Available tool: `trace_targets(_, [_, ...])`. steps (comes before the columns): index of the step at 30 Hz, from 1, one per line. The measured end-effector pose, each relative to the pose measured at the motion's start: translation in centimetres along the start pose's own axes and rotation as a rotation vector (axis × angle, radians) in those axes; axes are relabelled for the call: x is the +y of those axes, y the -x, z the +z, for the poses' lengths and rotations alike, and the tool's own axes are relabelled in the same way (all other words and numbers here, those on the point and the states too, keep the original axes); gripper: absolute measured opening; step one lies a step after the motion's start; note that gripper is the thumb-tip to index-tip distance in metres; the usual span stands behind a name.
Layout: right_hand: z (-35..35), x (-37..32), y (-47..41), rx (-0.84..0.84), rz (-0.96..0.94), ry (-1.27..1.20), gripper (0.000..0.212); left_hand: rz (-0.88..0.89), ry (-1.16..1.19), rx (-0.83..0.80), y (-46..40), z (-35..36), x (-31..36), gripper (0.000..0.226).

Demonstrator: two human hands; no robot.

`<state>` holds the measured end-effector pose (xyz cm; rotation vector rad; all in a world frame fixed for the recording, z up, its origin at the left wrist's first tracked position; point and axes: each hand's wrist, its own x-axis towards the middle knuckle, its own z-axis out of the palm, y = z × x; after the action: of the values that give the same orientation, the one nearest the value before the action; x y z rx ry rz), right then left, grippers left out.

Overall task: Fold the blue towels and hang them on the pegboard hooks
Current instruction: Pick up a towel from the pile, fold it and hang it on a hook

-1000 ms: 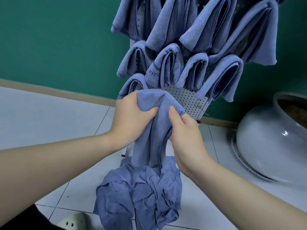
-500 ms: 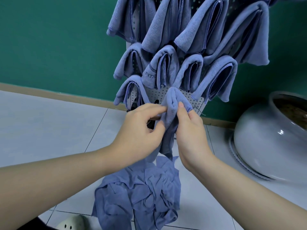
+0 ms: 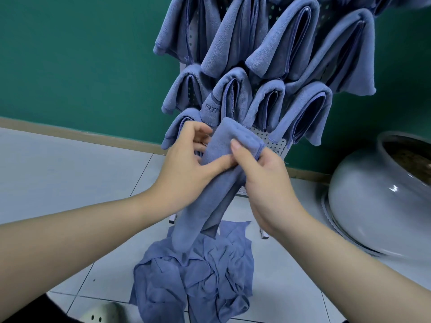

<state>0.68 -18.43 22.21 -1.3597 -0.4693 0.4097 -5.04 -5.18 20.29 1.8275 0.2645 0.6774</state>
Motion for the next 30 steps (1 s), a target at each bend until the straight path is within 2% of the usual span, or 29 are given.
trace_targets(2, [-0.4, -0.6, -0.6, -0.003, -0.013, -0.011, 0.027, -0.096, 0.125, -0.107, 0.0, 0.0, 0.1, 0.061])
trace_targets(4, [-0.6, -1.6, -1.0, -0.038, -0.037, -0.019, 0.028, -0.145, 0.195, -0.198, 0.1, 0.2, 0.4, 0.047])
trace_targets(7, [-1.0, -2.9, -1.5, -0.105, -0.106, -0.013, 0.034, -0.178, 0.302, -0.245, 0.3, 0.8, 1.1, 0.037])
trace_targets(14, [-1.3, -5.5, -2.1, -0.146, -0.119, -0.140, 0.043, -0.233, 0.261, -0.258, 1.0, 2.1, 0.0, 0.048])
trace_targets(20, [-2.2, -7.0, -2.6, -0.181, -0.105, -0.250, 0.038, -0.358, 0.263, -0.354, 2.3, 3.0, -1.8, 0.052])
trace_targets(23, [-3.5, -7.9, -3.3, -0.136, -0.115, -0.320, 0.041, -0.409, 0.231, -0.422, 3.3, 2.9, -2.3, 0.046])
trace_targets(26, [-4.9, -8.0, -4.1, -0.044, -0.087, -0.361, 0.045, -0.445, 0.205, -0.412, 3.6, 2.7, -2.7, 0.043])
trace_targets(29, [-6.9, -7.8, -4.9, 0.122, -0.061, -0.213, 0.042, -0.427, 0.111, -0.400, 3.4, 2.4, -2.4, 0.052])
trace_targets(30, [-7.7, -7.8, -5.0, 0.154, -0.057, -0.113, 0.039, -0.400, 0.059, -0.404, 3.2, 2.1, -2.4, 0.048])
